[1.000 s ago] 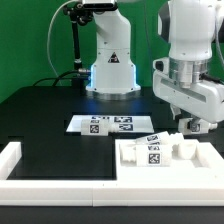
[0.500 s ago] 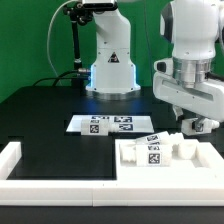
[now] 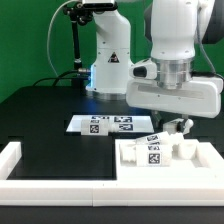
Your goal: Assemble one leg
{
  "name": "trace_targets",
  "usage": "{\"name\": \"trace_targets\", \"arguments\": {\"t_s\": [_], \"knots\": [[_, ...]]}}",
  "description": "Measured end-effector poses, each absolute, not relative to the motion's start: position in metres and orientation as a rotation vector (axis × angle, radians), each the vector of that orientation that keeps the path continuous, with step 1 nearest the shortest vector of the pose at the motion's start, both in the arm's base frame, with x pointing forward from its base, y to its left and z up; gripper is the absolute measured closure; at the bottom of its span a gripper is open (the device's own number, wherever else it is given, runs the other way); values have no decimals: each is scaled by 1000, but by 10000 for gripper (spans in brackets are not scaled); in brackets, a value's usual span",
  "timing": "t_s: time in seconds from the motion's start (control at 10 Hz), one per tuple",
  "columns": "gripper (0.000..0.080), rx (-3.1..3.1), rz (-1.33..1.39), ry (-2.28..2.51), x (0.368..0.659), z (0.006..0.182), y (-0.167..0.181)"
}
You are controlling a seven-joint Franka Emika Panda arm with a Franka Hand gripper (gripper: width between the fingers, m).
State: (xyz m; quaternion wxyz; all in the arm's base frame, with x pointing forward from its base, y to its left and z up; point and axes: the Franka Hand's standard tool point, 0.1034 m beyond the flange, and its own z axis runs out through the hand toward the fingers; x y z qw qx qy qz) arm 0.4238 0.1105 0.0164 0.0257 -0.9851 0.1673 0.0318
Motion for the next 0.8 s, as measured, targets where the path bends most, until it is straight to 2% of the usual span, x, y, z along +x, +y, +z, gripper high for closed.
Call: {"name": "trace_targets", "arguments": {"t_s": [0.5, 0.8], "knots": [[471, -3049, 95, 483, 423, 16, 113], [471, -3085, 92, -34, 426, 18, 106]]}}
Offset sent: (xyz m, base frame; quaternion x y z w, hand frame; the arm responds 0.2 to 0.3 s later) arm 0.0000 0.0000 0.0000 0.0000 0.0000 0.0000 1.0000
